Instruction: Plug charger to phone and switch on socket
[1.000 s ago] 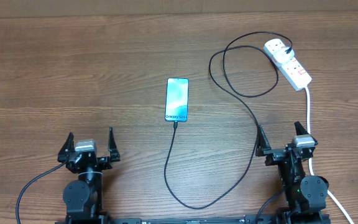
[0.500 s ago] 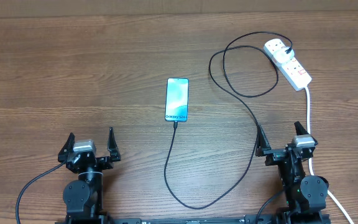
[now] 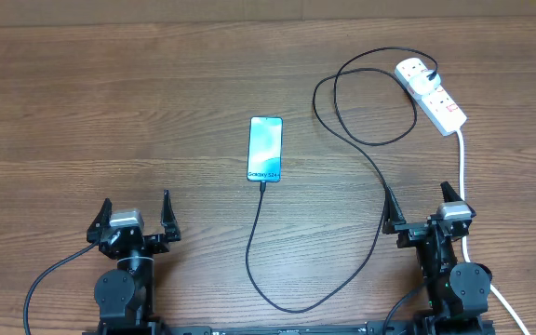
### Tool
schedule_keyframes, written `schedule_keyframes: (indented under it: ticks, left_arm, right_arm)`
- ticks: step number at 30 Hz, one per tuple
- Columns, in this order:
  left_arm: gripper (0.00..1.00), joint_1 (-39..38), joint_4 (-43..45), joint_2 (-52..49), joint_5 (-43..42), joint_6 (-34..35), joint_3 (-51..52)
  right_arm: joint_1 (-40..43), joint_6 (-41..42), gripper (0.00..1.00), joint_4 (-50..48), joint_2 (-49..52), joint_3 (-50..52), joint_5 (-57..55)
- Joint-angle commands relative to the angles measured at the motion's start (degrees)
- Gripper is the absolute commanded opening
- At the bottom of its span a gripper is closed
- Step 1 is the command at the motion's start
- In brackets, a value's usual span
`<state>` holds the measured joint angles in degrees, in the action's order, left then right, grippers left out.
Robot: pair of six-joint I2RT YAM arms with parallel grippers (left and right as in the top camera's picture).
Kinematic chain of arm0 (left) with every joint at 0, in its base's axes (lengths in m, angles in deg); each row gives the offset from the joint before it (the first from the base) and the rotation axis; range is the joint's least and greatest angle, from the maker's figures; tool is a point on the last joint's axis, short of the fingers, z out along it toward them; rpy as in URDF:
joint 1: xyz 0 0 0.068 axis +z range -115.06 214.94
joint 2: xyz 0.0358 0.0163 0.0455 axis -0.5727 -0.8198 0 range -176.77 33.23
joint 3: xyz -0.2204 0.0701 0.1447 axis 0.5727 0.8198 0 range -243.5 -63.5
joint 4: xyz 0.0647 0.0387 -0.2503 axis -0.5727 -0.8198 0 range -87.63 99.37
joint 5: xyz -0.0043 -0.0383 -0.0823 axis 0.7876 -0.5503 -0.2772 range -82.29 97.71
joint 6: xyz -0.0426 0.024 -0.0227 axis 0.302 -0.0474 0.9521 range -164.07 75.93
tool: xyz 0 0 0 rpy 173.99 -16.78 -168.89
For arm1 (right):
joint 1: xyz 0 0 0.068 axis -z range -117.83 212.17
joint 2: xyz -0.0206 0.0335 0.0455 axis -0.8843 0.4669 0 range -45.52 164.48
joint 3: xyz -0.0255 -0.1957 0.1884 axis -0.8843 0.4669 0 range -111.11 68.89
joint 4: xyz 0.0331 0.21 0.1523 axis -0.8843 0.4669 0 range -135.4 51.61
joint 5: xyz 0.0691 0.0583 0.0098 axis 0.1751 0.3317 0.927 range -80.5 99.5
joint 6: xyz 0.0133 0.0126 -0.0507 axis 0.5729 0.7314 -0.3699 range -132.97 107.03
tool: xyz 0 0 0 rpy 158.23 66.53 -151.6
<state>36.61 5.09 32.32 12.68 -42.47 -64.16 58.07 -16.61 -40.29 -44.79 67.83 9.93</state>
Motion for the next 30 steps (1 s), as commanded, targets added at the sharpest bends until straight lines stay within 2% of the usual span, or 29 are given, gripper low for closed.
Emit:
schedule_keyframes:
  ticks: [1, 30]
  left_arm:
    - [1.00, 0.57, 0.24, 0.70, -0.55, 1.16, 0.39]
    - [1.00, 0.57, 0.24, 0.70, -0.55, 1.18, 0.39]
  right_arm:
    - [0.42, 0.20, 1.00, -0.28, -0.57, 0.59, -0.35]
    - [3.37, 0.24, 1.00, -0.28, -0.57, 0.59, -0.33]
